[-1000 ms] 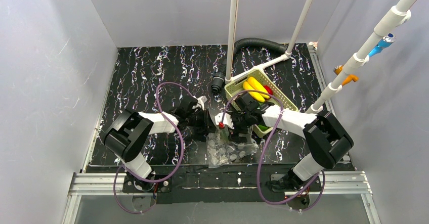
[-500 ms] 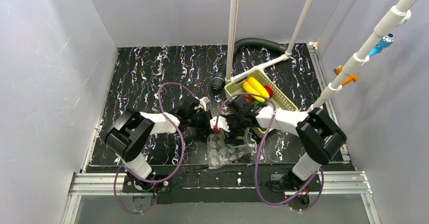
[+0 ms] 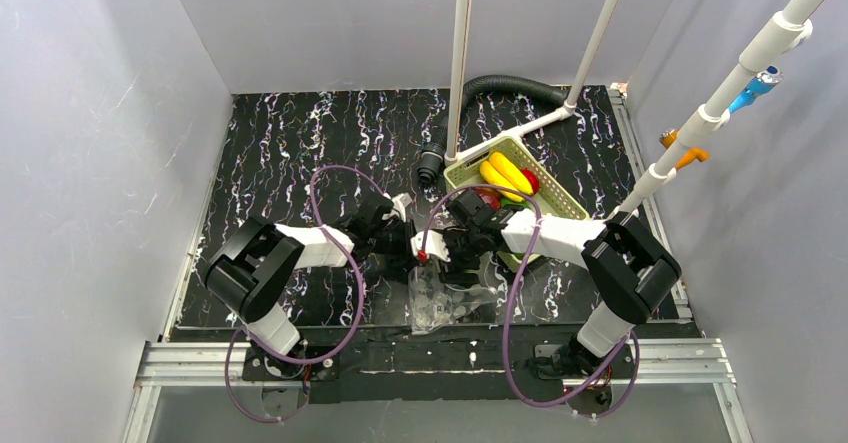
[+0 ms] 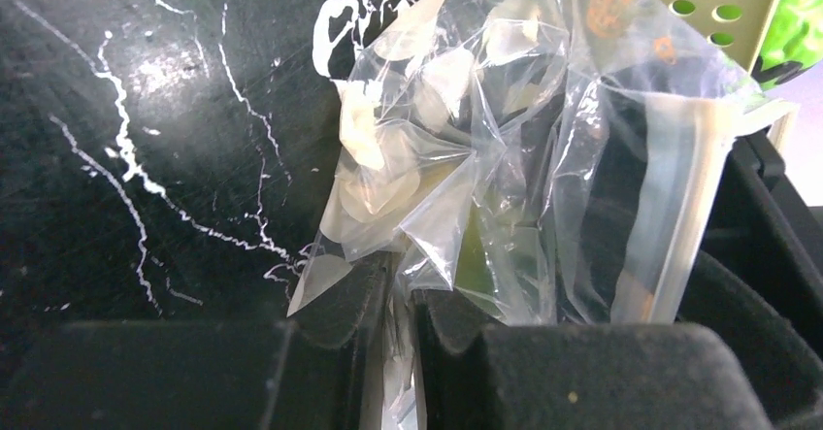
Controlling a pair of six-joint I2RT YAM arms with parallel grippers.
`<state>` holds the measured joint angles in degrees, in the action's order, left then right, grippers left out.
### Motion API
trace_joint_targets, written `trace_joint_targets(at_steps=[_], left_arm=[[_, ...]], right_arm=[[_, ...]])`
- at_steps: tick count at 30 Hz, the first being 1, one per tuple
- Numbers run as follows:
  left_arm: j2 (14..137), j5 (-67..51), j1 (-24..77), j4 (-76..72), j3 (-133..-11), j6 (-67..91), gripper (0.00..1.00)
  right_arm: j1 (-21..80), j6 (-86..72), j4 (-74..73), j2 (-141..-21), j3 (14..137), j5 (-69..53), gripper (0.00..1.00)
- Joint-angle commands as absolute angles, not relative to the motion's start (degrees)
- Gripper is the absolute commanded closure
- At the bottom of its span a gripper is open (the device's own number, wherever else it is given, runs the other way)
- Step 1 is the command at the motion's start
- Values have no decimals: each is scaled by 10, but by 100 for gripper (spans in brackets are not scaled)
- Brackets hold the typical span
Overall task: Open the zip-top bag and remove the fake food
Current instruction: Pick up the fake fruit from the zipper food storage bag.
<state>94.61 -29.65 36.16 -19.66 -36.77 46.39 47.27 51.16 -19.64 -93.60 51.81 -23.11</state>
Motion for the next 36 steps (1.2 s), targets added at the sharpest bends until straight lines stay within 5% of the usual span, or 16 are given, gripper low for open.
trace_joint_targets(at_steps=[1, 9, 36], left_arm=[[891, -269, 362, -143, -356, 430, 91], [795, -170, 335, -9, -333, 366, 95], [700, -126, 221, 151, -344, 309, 100]], right_arm=[[472, 525, -218, -939, 543, -224, 59], [432, 550, -258, -903, 546, -267, 76], [332, 541, -293, -802, 538, -441, 82]])
